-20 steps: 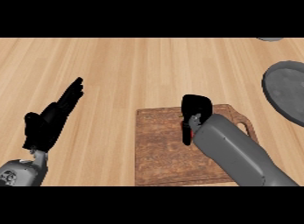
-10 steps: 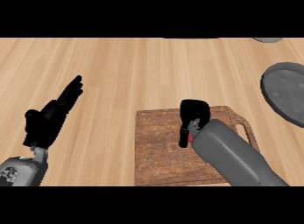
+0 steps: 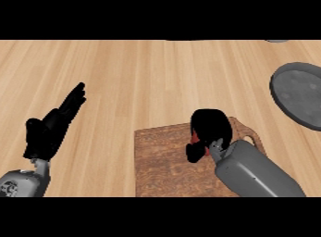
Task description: Pick the bell pepper from the cutting board and place it in the pan
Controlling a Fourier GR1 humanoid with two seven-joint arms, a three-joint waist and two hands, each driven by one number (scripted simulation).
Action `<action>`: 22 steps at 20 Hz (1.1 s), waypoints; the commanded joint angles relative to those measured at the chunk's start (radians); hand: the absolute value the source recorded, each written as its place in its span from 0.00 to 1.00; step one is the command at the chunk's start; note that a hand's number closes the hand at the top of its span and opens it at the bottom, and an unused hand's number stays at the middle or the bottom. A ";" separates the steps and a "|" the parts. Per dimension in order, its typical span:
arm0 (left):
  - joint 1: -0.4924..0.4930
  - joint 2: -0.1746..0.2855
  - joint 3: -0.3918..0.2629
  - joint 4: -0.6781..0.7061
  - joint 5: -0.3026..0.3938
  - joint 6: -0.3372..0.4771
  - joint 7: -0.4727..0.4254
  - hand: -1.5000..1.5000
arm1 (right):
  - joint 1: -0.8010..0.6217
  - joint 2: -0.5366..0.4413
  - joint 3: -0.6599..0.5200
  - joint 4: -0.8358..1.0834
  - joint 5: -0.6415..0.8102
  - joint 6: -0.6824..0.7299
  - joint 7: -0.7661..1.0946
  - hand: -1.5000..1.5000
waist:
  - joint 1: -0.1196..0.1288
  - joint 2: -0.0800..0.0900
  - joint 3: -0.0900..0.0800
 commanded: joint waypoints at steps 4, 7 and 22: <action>0.060 0.030 0.059 0.010 0.010 0.017 -0.010 0.50 | 0.166 -0.240 -0.007 -0.472 0.035 -0.141 -0.272 1.00 | -0.082 -0.025 0.004; 0.057 0.029 0.072 0.009 0.019 0.019 -0.008 0.50 | 0.198 -0.331 -0.068 -0.661 0.083 -0.220 -0.319 1.00 | -0.101 -0.027 0.004; 0.043 -0.014 0.009 -0.028 -0.032 0.012 -0.024 0.50 | 0.824 -0.478 -0.659 -0.864 -0.207 -0.573 -0.730 1.00 | -0.016 0.011 0.004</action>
